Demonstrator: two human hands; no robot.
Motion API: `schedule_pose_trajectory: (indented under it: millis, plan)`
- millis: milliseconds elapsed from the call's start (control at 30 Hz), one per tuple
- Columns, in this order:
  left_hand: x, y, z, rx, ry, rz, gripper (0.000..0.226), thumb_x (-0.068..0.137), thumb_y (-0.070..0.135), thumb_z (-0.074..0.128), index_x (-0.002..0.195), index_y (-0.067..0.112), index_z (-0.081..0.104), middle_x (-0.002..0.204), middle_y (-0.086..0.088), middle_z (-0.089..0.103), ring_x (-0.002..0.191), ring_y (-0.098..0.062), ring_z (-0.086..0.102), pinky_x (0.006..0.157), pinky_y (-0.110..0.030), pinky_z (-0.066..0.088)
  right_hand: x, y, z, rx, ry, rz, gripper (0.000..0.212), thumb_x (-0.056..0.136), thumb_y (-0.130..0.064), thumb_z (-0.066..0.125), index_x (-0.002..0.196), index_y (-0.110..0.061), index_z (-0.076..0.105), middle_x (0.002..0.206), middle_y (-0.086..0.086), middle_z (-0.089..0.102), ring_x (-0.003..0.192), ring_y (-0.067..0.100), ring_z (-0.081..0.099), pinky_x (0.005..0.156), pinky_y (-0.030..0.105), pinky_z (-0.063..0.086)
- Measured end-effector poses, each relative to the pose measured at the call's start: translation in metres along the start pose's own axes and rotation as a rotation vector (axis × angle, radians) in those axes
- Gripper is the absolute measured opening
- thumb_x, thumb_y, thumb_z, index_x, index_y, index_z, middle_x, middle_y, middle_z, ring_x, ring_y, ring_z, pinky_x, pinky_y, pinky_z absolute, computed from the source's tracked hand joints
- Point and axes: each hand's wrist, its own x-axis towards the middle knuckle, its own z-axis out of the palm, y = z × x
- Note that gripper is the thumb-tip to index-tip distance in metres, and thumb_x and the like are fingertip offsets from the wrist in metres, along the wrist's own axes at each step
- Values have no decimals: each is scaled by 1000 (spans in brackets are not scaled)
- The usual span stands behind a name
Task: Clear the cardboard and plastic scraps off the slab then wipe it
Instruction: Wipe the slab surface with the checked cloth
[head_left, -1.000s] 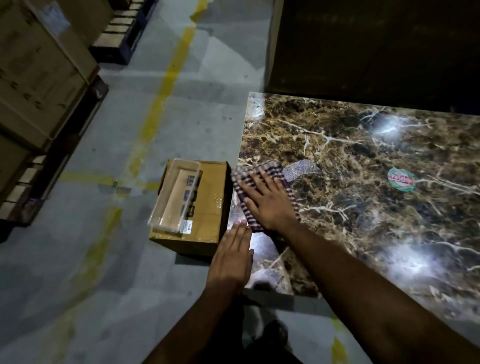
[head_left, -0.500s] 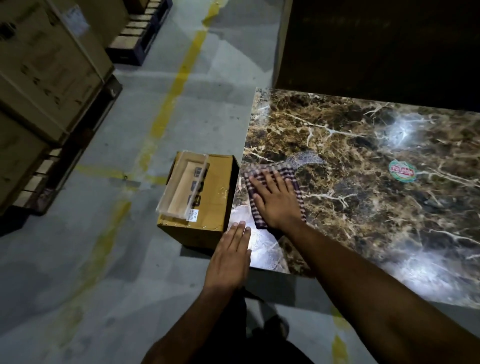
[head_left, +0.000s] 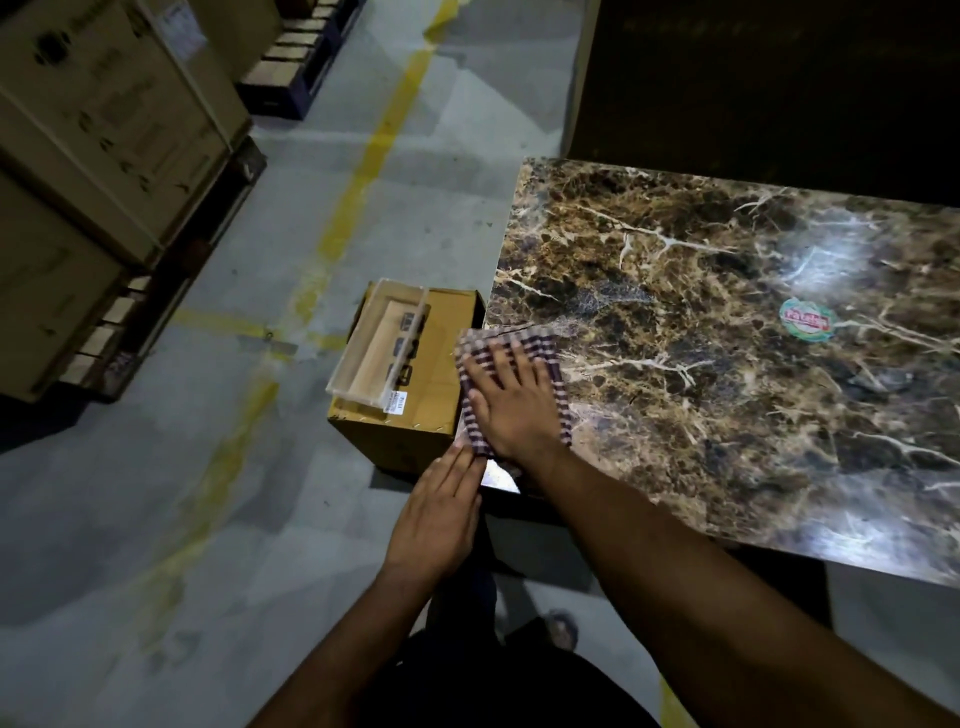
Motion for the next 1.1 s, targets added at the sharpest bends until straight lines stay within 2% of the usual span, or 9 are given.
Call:
schedule_pose_trajectory:
  millis: [133,233,333,500,600,700,867,1000,1100]
  plan:
    - [-18,-6,-6,-20,5,75,53,94,26,37,143,11,53,149,-8,52,142,-22,43,114,-43,41,-34,10,6,-31,-49,-222,53,105,-51,14,158,-46,8,170,1,3,156,26,-7,124,48,-3]
    - [-30,-6,-8,-40,57,34,52,94,24,39,141,10,56,145,-6,56,140,-22,45,115,-38,38,-43,22,4,-42,-52,-160,55,105,-52,12,159,-45,2,170,0,-1,156,25,-10,125,48,-3]
    - [-29,-5,-9,-90,114,-39,48,91,14,55,138,11,55,142,-7,56,138,-23,44,114,-39,37,-30,-5,5,-34,-25,-52,56,106,-51,14,160,-41,3,170,5,0,156,29,-8,125,51,-1]
    - [-20,1,-18,-131,202,-84,29,94,21,48,118,10,59,123,-8,58,120,-24,48,103,-43,44,-61,-11,19,-71,2,-279,54,106,-47,25,159,-40,18,169,2,15,156,30,7,124,51,4]
    - [-9,4,-18,-101,162,-102,31,95,26,46,120,13,57,128,-8,56,124,-23,45,103,-43,45,-78,26,19,-43,17,-119,57,105,-48,21,160,-38,11,170,0,9,157,27,0,125,50,6]
    - [4,7,-10,-79,100,-74,35,98,24,51,131,14,54,141,-7,50,134,-23,41,111,-43,40,-69,17,14,8,50,64,59,103,-49,18,161,-35,14,169,3,13,156,29,3,124,52,9]
    - [25,18,-4,-99,102,-87,30,94,16,57,123,12,58,139,-9,53,131,-25,43,109,-43,39,-94,28,18,-11,26,-20,58,104,-49,20,160,-35,14,169,1,12,156,28,3,125,52,9]
    - [35,21,-6,-34,108,-60,36,86,13,62,122,15,58,135,-8,54,129,-26,46,110,-43,35,-83,68,6,13,61,177,59,104,-50,15,161,-36,7,170,3,9,156,29,1,124,53,11]
    - [53,23,-7,-46,65,-50,43,85,11,61,127,14,55,141,-8,49,133,-26,43,114,-43,35,-48,41,3,49,83,237,59,105,-48,16,161,-34,4,170,4,6,156,30,-4,125,53,5]
